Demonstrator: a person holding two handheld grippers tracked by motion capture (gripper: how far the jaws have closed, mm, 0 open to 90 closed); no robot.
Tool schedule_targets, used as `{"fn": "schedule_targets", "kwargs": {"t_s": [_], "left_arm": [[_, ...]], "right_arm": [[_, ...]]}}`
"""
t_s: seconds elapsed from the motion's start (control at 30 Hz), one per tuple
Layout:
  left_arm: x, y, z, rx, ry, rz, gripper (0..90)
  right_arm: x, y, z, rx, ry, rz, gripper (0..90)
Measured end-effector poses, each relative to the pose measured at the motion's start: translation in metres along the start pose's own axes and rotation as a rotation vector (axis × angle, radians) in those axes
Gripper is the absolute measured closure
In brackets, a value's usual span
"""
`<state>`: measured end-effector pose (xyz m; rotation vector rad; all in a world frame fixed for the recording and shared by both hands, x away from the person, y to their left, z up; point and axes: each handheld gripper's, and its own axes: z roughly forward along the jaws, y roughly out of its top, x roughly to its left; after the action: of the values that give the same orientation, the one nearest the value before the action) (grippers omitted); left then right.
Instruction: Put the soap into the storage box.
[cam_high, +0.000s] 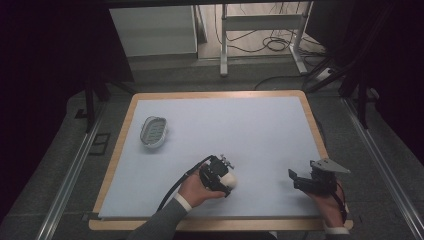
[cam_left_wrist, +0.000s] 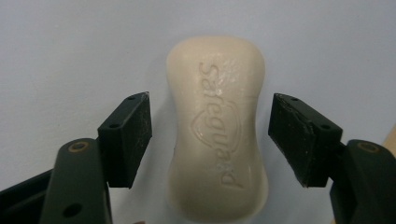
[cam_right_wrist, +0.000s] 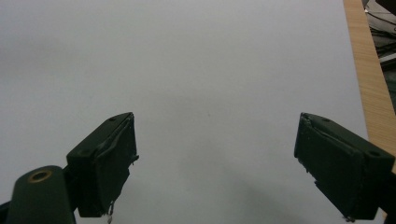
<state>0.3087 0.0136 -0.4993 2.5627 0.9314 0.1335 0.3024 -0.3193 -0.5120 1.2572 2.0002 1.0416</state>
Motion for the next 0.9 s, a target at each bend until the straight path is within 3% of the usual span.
{"fn": "schedule_targets", "kwargs": {"t_s": [0.27, 0.37, 0.63, 0.9], "left_arm": [[-0.001, 0.000, 0.007, 0.051, 0.007, 0.016, 39.5], [-0.002, 0.000, 0.006, 0.049, 0.005, 0.022, 48.6], [0.001, -0.002, 0.005, 0.027, 0.010, 0.023, 49.4], [0.012, -0.007, 0.001, 0.032, -0.045, 0.013, 49.5]], "right_arm": [[-0.002, 0.000, 0.000, -0.002, -0.003, 0.005, 12.9], [-0.002, -0.001, 0.000, 0.003, -0.004, 0.006, 12.9], [-0.002, -0.001, -0.001, -0.001, -0.007, 0.006, 12.9], [-0.003, -0.001, -0.001, -0.001, -0.010, 0.007, 12.9]]}}
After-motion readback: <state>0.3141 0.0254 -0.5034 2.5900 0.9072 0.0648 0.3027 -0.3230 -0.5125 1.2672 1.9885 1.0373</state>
